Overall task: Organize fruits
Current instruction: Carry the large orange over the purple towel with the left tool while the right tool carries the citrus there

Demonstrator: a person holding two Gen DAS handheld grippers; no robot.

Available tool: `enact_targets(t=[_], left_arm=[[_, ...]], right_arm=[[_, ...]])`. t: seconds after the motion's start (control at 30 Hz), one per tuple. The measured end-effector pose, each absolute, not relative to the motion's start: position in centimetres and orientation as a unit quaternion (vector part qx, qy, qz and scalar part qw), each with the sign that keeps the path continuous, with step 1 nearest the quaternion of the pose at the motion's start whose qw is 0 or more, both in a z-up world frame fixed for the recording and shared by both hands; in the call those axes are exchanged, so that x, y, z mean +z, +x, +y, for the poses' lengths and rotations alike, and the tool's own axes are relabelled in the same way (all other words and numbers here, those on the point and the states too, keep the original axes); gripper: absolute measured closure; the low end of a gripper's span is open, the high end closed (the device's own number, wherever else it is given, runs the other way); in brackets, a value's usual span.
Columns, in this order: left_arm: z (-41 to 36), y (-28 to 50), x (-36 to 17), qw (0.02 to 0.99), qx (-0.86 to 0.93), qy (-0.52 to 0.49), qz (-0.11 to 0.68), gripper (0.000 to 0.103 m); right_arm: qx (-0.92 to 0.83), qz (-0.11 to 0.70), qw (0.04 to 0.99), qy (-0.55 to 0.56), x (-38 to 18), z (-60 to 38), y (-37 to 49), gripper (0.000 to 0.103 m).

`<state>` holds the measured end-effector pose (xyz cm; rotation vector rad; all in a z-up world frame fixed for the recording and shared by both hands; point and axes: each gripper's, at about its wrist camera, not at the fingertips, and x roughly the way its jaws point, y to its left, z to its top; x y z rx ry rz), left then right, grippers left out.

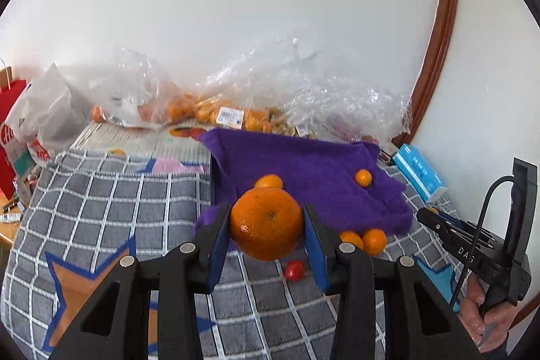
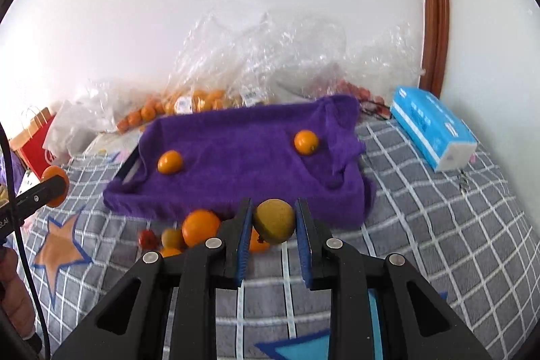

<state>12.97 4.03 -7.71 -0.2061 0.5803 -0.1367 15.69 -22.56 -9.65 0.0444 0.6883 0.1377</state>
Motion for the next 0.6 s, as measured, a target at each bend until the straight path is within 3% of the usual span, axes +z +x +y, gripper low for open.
enact_targets(t=[0.33,0.6], left_arm=[[4.1,18.6,-6.9,0.956,-0.050,-0.110,0.267,0.064],[4.6,20.6,-9.8,0.953,-0.044,-0.124,0.272,0.064]], right_arm=[[0.070,0.312,0.947,0.024,-7.8,-21.7,20.9,0.078],[0.067,0.320,0.945,0.019,-10.3,-20.9,25.1,0.078]])
